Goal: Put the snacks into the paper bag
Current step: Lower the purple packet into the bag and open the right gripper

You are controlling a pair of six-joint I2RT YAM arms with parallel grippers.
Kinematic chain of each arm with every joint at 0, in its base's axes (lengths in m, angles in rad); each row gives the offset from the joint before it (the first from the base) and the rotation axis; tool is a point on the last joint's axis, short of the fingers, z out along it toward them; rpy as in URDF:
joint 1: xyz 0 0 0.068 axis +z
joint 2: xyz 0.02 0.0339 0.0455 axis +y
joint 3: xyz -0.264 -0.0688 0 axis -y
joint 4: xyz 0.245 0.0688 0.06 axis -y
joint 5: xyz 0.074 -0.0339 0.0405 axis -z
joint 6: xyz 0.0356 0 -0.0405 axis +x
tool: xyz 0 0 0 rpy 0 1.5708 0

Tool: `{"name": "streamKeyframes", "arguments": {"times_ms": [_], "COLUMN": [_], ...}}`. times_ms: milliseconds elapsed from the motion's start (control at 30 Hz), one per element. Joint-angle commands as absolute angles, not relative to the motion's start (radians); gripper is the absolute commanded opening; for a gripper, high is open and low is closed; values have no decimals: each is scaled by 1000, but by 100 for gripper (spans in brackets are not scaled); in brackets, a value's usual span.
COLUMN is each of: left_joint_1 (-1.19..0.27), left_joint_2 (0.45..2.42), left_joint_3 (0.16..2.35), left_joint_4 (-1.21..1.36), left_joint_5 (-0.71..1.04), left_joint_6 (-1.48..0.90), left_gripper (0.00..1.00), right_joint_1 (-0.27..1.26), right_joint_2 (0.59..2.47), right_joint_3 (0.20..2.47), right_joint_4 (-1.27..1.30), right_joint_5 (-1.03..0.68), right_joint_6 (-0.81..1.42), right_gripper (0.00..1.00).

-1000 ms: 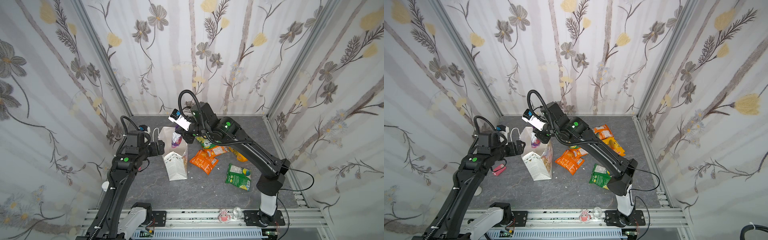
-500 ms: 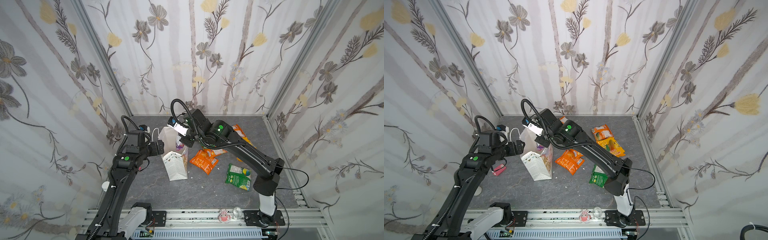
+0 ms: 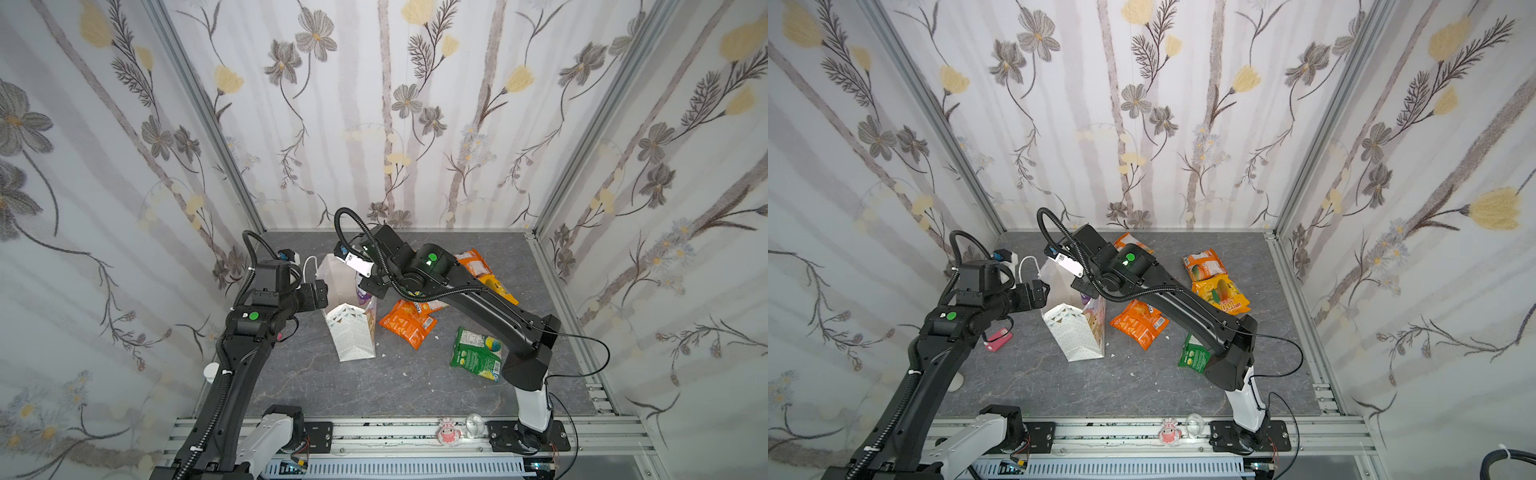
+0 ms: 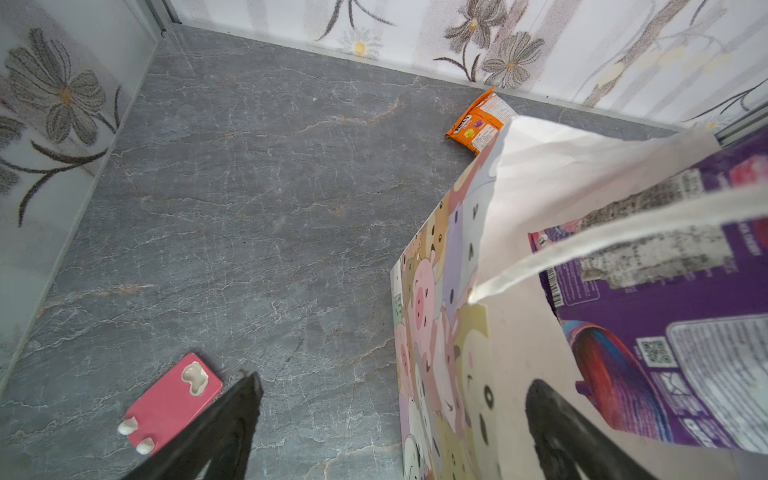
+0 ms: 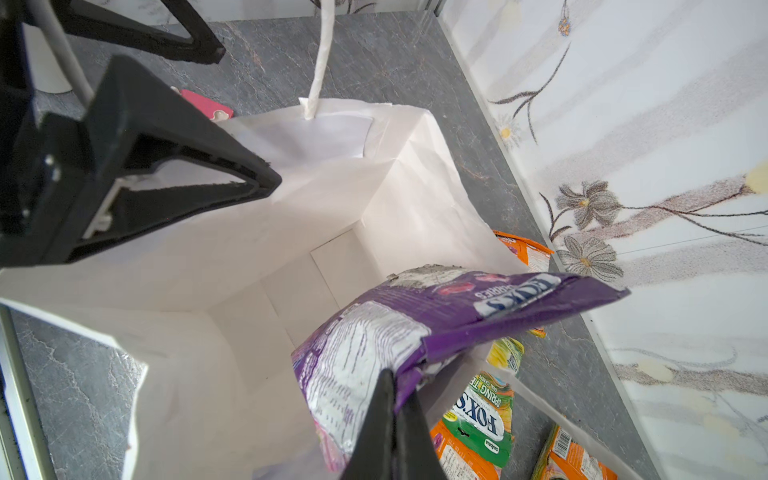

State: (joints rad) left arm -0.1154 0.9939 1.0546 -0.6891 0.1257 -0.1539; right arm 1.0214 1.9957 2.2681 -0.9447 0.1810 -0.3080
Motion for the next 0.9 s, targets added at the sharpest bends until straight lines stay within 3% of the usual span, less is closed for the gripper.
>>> {"name": "streamKeyframes", "arguments": {"times_ms": [0,367,633,867], "left_joint_1": [-118,-123,-125,-126], "left_joint_2": [986,998,1001,997], "left_joint_3": [1058,1058,1054,1052], "left_joint_4": [-676,-677,-679,-679], "left_joint_5": [148,132,131,132], "left_joint_6": [-135,-136,-135,-136], "left_gripper": [100,100,100,100], "right_joint_1": [1025,1031,1034,1034], "right_joint_2": [2011,2008,1988,1928], "right_joint_3": [2278,2278,2278,2278], "right_joint_4": [-922,-916,-889,-821], "right_joint_5": [199,202,167,73], "right_joint_6": [-314,-301,-279,-222], "right_gripper": [7,8,31,33]}}
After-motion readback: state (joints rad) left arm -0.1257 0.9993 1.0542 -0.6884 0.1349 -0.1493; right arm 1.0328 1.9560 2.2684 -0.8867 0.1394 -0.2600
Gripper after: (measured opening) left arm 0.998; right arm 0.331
